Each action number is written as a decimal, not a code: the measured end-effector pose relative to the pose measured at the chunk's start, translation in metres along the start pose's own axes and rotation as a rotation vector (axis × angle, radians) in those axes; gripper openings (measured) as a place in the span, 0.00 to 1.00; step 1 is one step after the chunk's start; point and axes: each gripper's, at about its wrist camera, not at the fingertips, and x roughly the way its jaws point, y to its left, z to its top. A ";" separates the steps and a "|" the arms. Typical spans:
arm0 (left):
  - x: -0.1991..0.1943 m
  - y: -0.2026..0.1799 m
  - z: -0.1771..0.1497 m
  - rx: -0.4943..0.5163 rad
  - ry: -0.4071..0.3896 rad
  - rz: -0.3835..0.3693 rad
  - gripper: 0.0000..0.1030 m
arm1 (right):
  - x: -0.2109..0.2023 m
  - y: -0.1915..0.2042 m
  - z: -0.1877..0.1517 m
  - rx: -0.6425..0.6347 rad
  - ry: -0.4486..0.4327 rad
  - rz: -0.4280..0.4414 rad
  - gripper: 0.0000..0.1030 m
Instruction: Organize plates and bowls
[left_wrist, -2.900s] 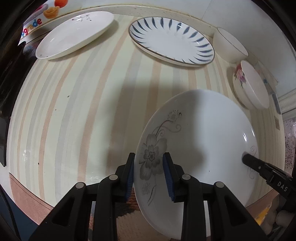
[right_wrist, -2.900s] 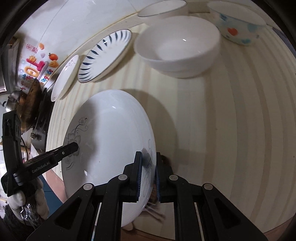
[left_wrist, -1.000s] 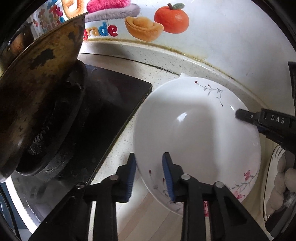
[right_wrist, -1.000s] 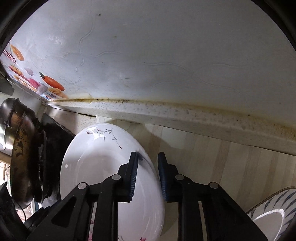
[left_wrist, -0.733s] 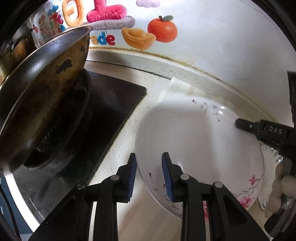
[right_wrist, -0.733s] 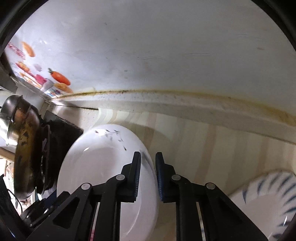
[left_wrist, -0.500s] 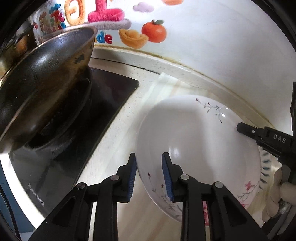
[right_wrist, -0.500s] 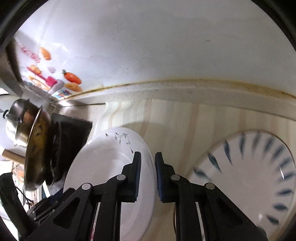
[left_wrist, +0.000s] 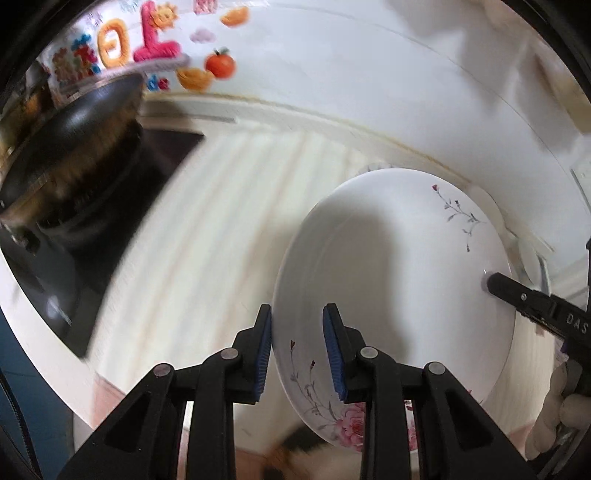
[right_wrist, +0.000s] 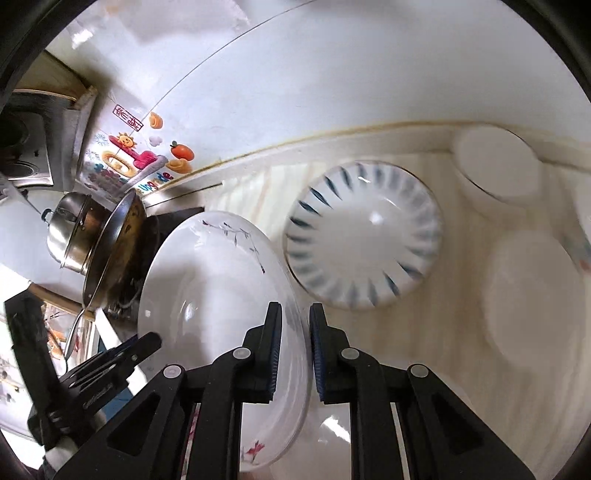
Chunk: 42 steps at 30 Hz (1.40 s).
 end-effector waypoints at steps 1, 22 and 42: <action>0.002 -0.006 -0.007 0.003 0.016 -0.013 0.24 | -0.007 -0.007 -0.008 0.006 0.002 -0.002 0.17; 0.062 -0.082 -0.073 0.167 0.146 0.049 0.24 | -0.017 -0.117 -0.121 0.155 0.062 -0.082 0.17; 0.076 -0.092 -0.071 0.194 0.171 0.092 0.24 | -0.011 -0.127 -0.119 0.172 0.066 -0.084 0.17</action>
